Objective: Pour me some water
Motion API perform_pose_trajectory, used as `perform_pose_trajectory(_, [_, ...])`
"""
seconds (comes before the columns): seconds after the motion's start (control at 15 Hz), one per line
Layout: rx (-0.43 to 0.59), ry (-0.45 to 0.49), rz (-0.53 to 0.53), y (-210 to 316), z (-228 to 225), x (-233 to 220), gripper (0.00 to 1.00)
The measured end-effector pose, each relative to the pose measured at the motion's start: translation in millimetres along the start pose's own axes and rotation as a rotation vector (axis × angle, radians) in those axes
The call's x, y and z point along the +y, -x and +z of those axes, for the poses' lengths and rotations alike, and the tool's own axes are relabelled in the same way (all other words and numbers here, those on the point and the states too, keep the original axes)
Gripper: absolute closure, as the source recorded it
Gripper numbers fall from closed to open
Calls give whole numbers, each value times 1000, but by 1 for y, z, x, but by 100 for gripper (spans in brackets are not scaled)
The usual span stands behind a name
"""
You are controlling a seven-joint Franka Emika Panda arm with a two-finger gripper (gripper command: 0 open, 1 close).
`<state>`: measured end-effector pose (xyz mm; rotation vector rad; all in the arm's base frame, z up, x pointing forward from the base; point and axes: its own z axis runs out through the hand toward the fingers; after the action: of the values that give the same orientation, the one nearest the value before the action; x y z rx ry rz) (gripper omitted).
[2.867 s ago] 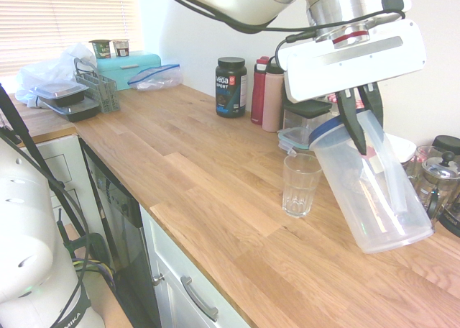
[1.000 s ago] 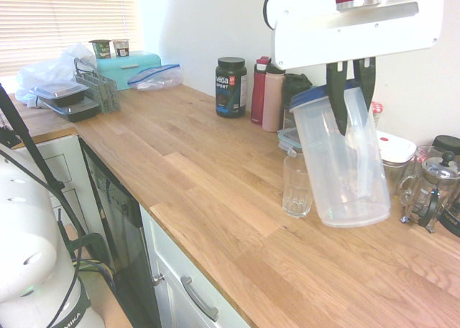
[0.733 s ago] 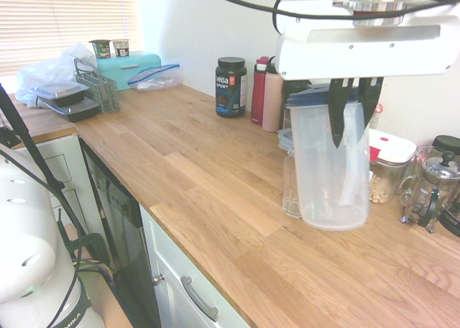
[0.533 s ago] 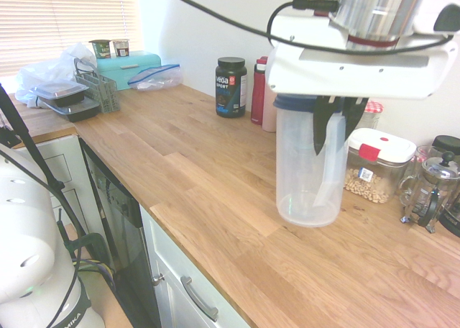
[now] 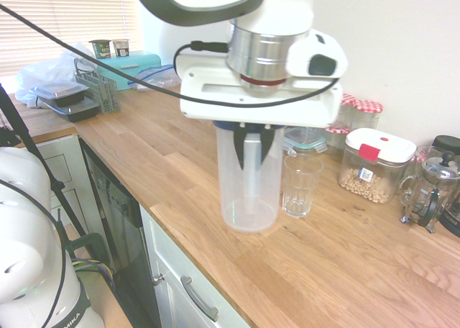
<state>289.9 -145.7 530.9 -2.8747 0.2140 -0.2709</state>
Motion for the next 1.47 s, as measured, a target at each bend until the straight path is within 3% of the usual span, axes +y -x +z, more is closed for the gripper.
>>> perform_pose_trajectory(0.27, [105, -2, 180, -25, 27, -106, 100])
perform_pose_trajectory(0.53, [147, 17, 415, -30, 75, -221, 100])
perform_pose_trajectory(0.73, [177, 44, 560, -32, 105, -277, 100])
perform_pose_trajectory(0.87, [184, 53, 561, -29, 115, -300, 100])
perform_pose_trajectory(1.13, [165, 70, 437, -21, 143, -328, 100])
perform_pose_trajectory(1.4, [154, 46, 388, -23, 163, -338, 100])
perform_pose_trajectory(1.47, [151, 44, 384, -24, 167, -339, 0])
